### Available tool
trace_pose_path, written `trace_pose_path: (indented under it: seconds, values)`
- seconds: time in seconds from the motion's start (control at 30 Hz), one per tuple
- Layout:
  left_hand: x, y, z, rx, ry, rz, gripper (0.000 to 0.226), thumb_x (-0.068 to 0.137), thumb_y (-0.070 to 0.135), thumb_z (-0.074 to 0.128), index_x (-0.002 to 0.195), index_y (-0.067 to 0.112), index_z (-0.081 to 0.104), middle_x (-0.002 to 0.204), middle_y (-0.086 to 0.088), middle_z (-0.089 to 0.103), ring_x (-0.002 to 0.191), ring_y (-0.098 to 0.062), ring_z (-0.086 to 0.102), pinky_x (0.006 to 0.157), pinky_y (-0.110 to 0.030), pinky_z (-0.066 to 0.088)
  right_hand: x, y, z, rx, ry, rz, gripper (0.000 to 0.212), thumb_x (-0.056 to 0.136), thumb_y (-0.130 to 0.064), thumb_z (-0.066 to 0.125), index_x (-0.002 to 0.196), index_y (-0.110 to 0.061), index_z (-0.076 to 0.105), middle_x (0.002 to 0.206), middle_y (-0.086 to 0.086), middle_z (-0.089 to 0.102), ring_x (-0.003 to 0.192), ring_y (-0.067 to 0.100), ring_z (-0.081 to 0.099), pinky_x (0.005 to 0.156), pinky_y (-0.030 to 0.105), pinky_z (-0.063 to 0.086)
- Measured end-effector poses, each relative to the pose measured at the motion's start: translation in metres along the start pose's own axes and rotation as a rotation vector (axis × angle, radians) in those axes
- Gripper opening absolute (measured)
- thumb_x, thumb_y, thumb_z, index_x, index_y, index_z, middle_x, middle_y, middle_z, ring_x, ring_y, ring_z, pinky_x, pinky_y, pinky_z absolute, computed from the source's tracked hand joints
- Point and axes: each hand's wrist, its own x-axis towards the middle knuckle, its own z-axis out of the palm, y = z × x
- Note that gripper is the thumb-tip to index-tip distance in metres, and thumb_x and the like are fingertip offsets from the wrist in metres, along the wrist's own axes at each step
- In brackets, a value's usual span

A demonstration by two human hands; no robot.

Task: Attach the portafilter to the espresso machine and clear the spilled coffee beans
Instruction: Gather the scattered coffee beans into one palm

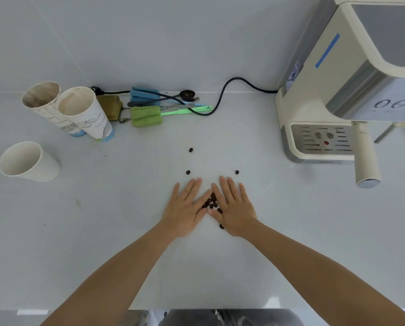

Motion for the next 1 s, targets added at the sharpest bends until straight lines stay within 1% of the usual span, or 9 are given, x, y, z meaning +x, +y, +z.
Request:
trace_pose_path:
  seconds: [0.1,0.17,0.27,0.43,0.57,0.67,0.77,0.87,1.0]
  values:
    - [0.002,-0.007,-0.004,-0.015,0.040,0.015,0.053,0.096,0.044,0.015,0.143,0.034,-0.005,0.153,-0.002,-0.018,0.143,-0.021,-0.013,0.114,-0.046,-0.011,0.001,0.008,-0.005,0.008,0.006,-0.016,0.070,0.074,-0.063,-0.013,0.125,-0.022,-0.038,0.133,0.002,-0.044,0.116,0.023,-0.049,0.108,0.041,-0.020]
    - [0.011,-0.017,-0.015,-0.028,0.070,-0.016,0.054,0.096,0.043,0.017,0.144,0.031,-0.004,0.153,-0.001,-0.018,0.144,-0.021,-0.012,0.115,-0.046,-0.009,0.005,0.019,-0.012,0.030,0.013,0.014,0.070,0.075,-0.062,-0.012,0.124,-0.021,-0.039,0.134,0.001,-0.043,0.119,0.021,-0.045,0.109,0.040,-0.019]
    - [0.035,-0.036,-0.033,-0.014,0.065,-0.082,0.057,0.095,0.044,0.015,0.144,0.027,-0.008,0.156,-0.003,-0.015,0.144,-0.020,-0.012,0.115,-0.046,-0.008,0.015,0.039,-0.025,0.056,0.015,0.070,0.076,0.068,-0.065,-0.019,0.125,-0.019,-0.037,0.136,0.001,-0.040,0.129,0.019,-0.036,0.108,0.038,-0.019]
    - [0.070,-0.059,-0.053,0.020,-0.018,-0.101,0.068,0.093,0.053,0.016,0.144,0.019,-0.012,0.157,-0.003,-0.013,0.144,-0.018,-0.011,0.116,-0.045,-0.005,0.021,0.064,-0.029,0.038,-0.033,0.101,0.070,0.085,-0.061,-0.002,0.130,-0.017,-0.032,0.150,0.006,-0.028,0.138,0.021,-0.025,0.110,0.037,-0.016]
    - [0.087,-0.071,-0.059,-0.047,-0.099,-0.123,0.081,0.088,0.062,0.021,0.144,0.015,-0.013,0.157,-0.002,-0.013,0.144,-0.015,-0.011,0.116,-0.043,-0.006,0.022,0.069,-0.030,0.036,-0.057,0.054,0.090,0.064,-0.066,-0.019,0.136,-0.013,-0.026,0.151,0.006,-0.026,0.138,0.021,-0.025,0.111,0.036,-0.016]
    - [0.093,-0.077,-0.059,-0.066,-0.132,-0.129,0.083,0.087,0.063,0.022,0.144,0.013,-0.011,0.156,-0.002,-0.014,0.143,-0.015,-0.012,0.117,-0.043,-0.006,0.023,0.071,-0.031,0.037,-0.058,0.032,0.091,0.061,-0.067,-0.020,0.136,-0.014,-0.027,0.151,0.006,-0.026,0.138,0.021,-0.025,0.111,0.035,-0.016]
    - [0.091,-0.079,-0.056,-0.011,-0.130,-0.076,0.081,0.087,0.063,0.021,0.144,0.016,-0.012,0.156,-0.002,-0.015,0.143,-0.016,-0.014,0.116,-0.042,-0.007,0.028,0.073,-0.033,0.004,-0.062,0.004,0.089,0.061,-0.066,-0.021,0.134,-0.015,-0.029,0.151,0.006,-0.026,0.138,0.022,-0.025,0.112,0.037,-0.015]
    - [0.083,-0.074,-0.051,0.028,-0.136,0.040,0.075,0.087,0.064,0.021,0.144,0.026,-0.010,0.156,-0.002,-0.017,0.143,-0.017,-0.016,0.116,-0.041,-0.009,0.032,0.071,-0.033,-0.018,-0.059,-0.022,0.088,0.062,-0.065,-0.021,0.135,-0.016,-0.027,0.150,0.007,-0.028,0.138,0.023,-0.026,0.112,0.037,-0.015]
    - [0.067,-0.055,-0.038,0.020,-0.115,0.175,0.077,0.076,0.073,0.007,0.141,0.035,-0.014,0.143,0.007,-0.030,0.141,-0.016,-0.021,0.113,-0.038,-0.015,0.036,0.069,-0.034,-0.057,-0.044,-0.073,0.082,0.072,-0.066,-0.013,0.137,-0.017,-0.025,0.149,0.005,-0.028,0.138,0.022,-0.025,0.111,0.036,-0.016]
